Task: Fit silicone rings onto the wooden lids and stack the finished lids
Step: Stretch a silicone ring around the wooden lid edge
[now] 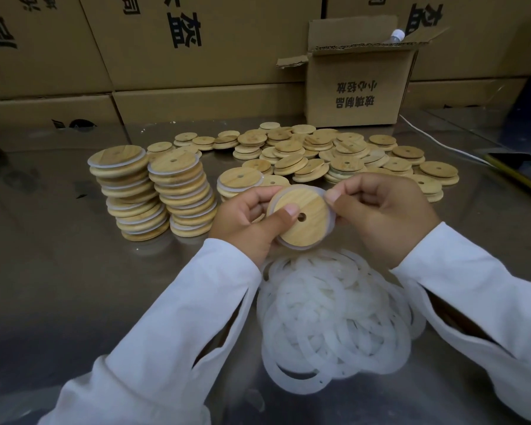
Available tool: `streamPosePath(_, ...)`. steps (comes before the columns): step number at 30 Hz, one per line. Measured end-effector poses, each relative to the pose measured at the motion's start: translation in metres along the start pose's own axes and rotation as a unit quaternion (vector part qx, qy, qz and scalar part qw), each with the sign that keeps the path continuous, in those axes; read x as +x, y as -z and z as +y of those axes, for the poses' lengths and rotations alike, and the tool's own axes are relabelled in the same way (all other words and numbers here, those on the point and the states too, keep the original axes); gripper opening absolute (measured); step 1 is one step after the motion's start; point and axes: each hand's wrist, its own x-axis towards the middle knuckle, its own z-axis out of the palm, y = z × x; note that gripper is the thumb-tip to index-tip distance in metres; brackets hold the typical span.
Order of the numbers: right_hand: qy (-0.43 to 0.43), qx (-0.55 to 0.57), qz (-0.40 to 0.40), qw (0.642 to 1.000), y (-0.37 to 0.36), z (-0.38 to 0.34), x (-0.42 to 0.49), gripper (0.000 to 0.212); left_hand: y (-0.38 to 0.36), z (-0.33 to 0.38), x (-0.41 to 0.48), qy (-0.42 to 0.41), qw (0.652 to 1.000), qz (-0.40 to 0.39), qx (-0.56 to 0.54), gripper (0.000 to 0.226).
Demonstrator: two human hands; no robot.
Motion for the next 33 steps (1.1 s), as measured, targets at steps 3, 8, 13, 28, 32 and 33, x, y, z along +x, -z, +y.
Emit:
streamPosePath(3, 0.0, 0.019, 0.007, 1.0, -0.006, 0.006, -0.004, 0.014, -0.002, -0.001, -0.001, -0.003, 1.0, 0.024, -0.01, 0.021)
streamPosePath(8, 0.037, -0.022, 0.064, 0.997, -0.009, 0.012, -0.005, 0.011, -0.007, 0.002, -0.003, 0.034, 0.993, 0.028, -0.109, 0.02)
streamPosePath(13, 0.077, -0.049, 0.059, 0.994, -0.01, 0.011, -0.006, 0.016, -0.01, -0.001, -0.004, 0.051, 0.995, 0.013, -0.082, 0.018)
streamPosePath(28, 0.005, -0.008, 0.009, 1.0, -0.007, 0.007, 0.0, 0.018, -0.004, 0.002, -0.003, 0.013, 1.0, -0.014, 0.007, 0.01)
streamPosePath(32, 0.0, -0.002, 0.002, 1.0, -0.008, 0.007, 0.0, 0.018, -0.004, 0.001, -0.002, 0.013, 1.0, -0.014, 0.004, 0.008)
streamPosePath(33, -0.002, 0.002, 0.001, 1.0, -0.008, 0.007, 0.0, 0.018, -0.004, 0.0, -0.002, 0.012, 1.0, -0.013, 0.005, 0.01)
